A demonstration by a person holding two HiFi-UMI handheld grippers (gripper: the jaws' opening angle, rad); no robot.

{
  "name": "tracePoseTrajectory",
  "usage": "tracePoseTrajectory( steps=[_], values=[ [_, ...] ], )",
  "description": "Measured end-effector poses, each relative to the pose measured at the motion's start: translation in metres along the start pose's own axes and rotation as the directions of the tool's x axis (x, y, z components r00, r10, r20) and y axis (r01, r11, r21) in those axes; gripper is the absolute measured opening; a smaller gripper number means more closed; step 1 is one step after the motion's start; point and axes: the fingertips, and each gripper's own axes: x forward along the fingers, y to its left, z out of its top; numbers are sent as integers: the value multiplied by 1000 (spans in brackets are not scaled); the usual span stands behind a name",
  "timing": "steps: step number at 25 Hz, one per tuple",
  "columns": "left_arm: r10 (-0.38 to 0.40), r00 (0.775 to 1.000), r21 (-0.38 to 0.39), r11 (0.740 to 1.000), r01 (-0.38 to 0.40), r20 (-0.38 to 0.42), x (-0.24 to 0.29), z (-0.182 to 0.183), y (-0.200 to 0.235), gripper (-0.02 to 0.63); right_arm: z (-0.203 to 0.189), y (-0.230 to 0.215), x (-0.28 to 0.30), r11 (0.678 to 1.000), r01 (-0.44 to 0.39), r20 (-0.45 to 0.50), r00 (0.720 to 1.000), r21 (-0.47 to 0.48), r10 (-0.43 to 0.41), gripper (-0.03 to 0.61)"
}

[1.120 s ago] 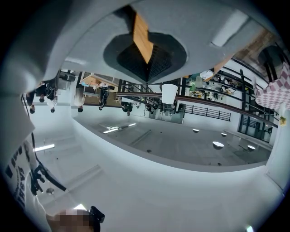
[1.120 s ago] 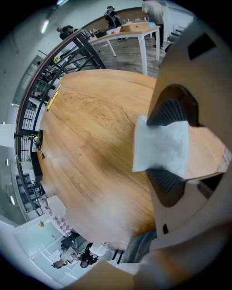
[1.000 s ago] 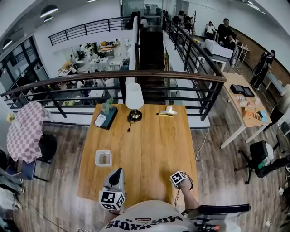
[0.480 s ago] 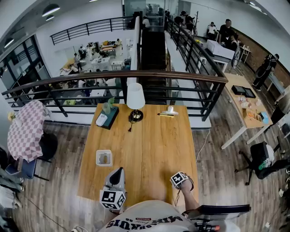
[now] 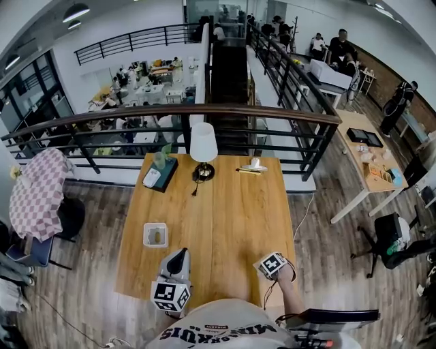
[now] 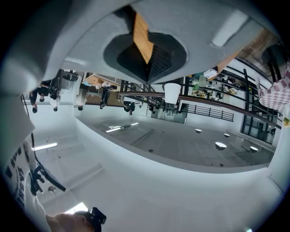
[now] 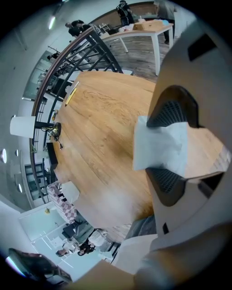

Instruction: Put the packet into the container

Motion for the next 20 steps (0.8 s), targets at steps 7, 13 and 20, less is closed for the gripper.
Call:
tracePoseTrajectory(
  steps=[7,13,20],
  values=[
    [-8,1000,1,1000,8,5,-1,2,0,3,16,24,-48,988,-78,-40,996,-129,74,288],
    [0,1000,-4,1000,0,6,-3,2,3,3,38,31,-93,959,-51,-35,998,-277,43,289],
    [18,1000,-4,1000,-18,8,-8,4,11,3,49,38,-146,912,-53,-38,998,-406,41,288]
  ],
)
